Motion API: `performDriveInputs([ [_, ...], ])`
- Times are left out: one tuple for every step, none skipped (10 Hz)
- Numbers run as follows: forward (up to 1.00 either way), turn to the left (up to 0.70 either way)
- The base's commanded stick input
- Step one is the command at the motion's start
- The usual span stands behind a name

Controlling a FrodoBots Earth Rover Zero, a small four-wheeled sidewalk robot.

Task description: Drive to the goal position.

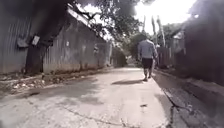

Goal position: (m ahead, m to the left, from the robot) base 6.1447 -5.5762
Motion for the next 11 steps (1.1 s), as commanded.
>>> performDriveInputs([
  [1.0,-0.27],
  [1.0,-0.27],
  [1.0,-0.27],
  [1.0,-0.27],
  [1.0,-0.27],
  [1.0,-0.27],
  [1.0,-0.27],
  [1.0,-0.09],
  [1.0,0.0],
  [1.0,0.0],
  [1.0,0.0],
])
